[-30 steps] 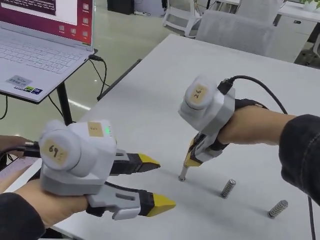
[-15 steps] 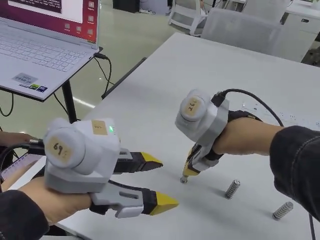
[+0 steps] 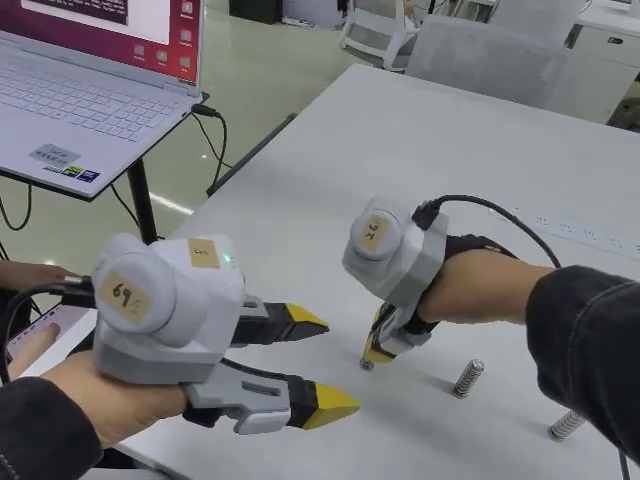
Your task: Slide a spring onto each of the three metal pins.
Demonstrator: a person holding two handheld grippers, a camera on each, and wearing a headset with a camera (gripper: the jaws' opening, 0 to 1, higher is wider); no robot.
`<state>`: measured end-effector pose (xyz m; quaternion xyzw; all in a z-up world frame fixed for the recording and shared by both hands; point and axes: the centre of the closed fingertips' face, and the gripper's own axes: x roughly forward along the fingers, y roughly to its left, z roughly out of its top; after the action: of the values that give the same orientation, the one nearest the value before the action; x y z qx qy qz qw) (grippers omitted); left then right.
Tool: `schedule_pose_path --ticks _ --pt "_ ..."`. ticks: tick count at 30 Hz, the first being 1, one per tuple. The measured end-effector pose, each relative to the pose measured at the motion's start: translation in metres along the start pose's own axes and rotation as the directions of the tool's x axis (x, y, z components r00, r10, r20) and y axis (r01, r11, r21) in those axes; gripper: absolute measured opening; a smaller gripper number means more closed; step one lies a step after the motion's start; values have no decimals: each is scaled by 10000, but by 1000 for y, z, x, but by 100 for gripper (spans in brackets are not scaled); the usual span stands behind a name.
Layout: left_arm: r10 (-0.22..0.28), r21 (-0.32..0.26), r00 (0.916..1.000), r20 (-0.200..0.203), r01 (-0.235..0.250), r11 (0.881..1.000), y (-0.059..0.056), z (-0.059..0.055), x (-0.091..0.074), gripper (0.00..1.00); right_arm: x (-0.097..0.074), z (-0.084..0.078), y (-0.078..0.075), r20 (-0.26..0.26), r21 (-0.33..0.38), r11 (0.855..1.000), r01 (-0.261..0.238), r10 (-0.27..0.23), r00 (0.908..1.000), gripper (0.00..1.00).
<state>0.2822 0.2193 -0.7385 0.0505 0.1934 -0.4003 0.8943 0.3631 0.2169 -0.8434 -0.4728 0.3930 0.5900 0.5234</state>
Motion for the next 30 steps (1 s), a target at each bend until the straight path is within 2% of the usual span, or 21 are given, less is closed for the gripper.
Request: schedule_pose_path --ticks 11,19,23,30 --pt "8 -6 10000 -13 -8 10000 1 0 0 39 3 0 -1 53 -3 10000 26 -26 10000 9" --pt "-9 29 10000 -56 9 10000 1 -1 1 39 -1 0 -1 211 113 9999 38 -40 9998 13" --pt "-43 49 9999 -98 44 10000 0 -2 2 40 -9 -3 -1 310 116 9998 167 -171 9994 16" --pt "-116 151 9998 -181 119 9998 -2 -3 3 40 -36 -3 -4 942 458 9971 603 -644 9935 17"
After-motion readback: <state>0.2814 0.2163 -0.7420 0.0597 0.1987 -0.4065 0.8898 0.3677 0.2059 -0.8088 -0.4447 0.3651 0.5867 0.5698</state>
